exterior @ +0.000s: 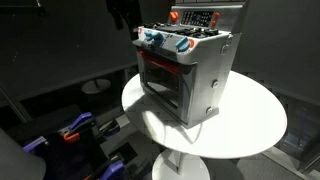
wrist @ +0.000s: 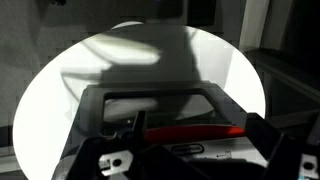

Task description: Press the top orange button on the microwave controlling panel of the stove

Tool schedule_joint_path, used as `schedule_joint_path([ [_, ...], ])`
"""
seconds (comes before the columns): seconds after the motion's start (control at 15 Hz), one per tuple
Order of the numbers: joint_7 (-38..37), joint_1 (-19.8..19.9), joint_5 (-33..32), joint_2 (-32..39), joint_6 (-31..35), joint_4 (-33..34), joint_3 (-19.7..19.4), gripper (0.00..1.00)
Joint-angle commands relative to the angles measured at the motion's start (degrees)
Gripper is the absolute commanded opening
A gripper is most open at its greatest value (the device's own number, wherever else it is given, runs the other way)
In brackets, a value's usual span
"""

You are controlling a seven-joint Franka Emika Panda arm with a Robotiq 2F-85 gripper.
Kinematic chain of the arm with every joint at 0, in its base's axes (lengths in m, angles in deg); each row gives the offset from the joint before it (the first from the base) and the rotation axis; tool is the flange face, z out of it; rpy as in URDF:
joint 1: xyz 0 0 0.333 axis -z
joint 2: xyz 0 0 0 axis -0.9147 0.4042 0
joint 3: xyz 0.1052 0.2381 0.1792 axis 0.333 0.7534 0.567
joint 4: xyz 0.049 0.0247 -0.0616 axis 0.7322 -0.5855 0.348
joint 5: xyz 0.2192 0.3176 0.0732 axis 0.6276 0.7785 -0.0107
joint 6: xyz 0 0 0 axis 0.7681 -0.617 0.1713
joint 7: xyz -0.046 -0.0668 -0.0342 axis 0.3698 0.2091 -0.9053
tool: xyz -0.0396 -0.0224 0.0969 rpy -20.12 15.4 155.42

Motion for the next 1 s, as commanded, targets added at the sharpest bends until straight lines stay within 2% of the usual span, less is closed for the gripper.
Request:
schedule_joint_path([
  [0.0, 0.04, 0.13, 0.03, -0.04, -0.23, 0.12, 0.09, 1.0],
  [0.47, -0.85, 1.01, -1.53, 1.18, -0.9, 3.92, 0.87, 1.0],
  [0.93, -1.98, 4.05, -5.68, 5.1, -0.22, 13.04, 1.74, 1.0],
])
